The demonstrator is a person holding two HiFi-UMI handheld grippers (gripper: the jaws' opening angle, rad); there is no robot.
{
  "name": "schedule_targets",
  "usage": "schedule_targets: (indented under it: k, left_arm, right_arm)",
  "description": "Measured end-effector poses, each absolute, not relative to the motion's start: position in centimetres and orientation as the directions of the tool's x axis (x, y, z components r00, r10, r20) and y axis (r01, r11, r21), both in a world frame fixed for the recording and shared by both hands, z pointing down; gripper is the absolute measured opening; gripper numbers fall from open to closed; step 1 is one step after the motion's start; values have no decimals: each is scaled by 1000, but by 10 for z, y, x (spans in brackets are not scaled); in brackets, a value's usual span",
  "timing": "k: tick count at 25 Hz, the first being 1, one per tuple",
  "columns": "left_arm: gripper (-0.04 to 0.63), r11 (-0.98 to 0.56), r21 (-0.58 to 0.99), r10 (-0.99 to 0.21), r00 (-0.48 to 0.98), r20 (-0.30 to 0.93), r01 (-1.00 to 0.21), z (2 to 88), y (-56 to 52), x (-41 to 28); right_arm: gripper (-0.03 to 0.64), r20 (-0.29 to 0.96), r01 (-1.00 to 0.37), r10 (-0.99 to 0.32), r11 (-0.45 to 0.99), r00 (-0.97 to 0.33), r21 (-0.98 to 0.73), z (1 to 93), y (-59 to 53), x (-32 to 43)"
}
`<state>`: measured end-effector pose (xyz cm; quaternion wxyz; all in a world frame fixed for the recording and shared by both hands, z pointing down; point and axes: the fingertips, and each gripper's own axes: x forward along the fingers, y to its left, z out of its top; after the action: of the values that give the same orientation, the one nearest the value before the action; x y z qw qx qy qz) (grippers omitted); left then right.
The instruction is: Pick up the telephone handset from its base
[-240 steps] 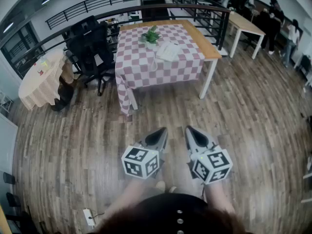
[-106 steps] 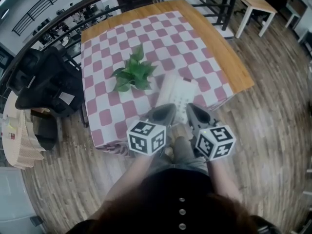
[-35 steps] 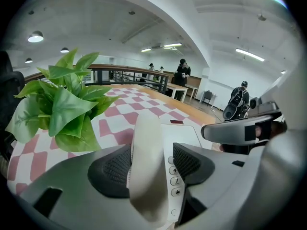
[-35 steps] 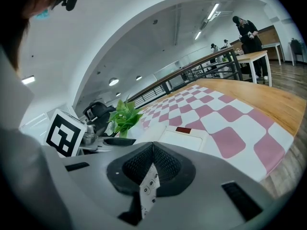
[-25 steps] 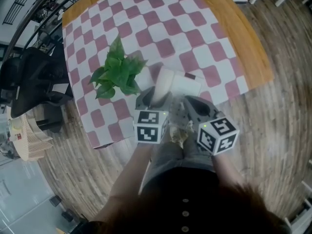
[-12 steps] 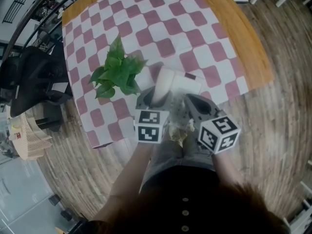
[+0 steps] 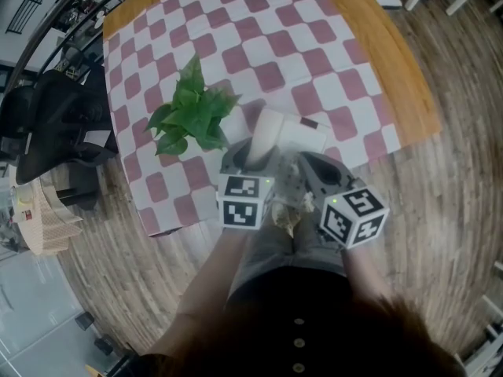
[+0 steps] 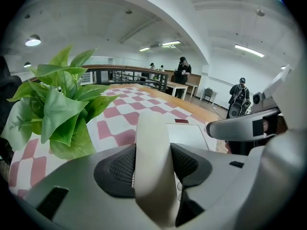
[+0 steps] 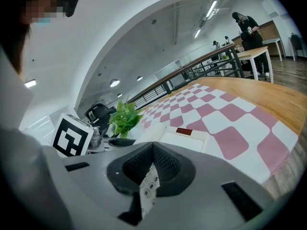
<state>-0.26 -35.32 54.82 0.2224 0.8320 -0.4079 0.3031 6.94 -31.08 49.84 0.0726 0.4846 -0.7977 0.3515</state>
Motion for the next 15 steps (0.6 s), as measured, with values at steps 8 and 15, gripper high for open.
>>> schedule_targets:
  k: [8, 15]
  left_arm:
    - [224, -565, 130, -549, 489, 678, -815, 545, -353, -5]
    - [224, -558, 130, -567, 491, 661, -820, 534, -352, -9]
  right_arm:
    - [11, 458, -832, -735, 262, -500, -489, 500, -309, 75]
    - [11, 451, -835, -741, 269, -498, -480, 491, -309, 76]
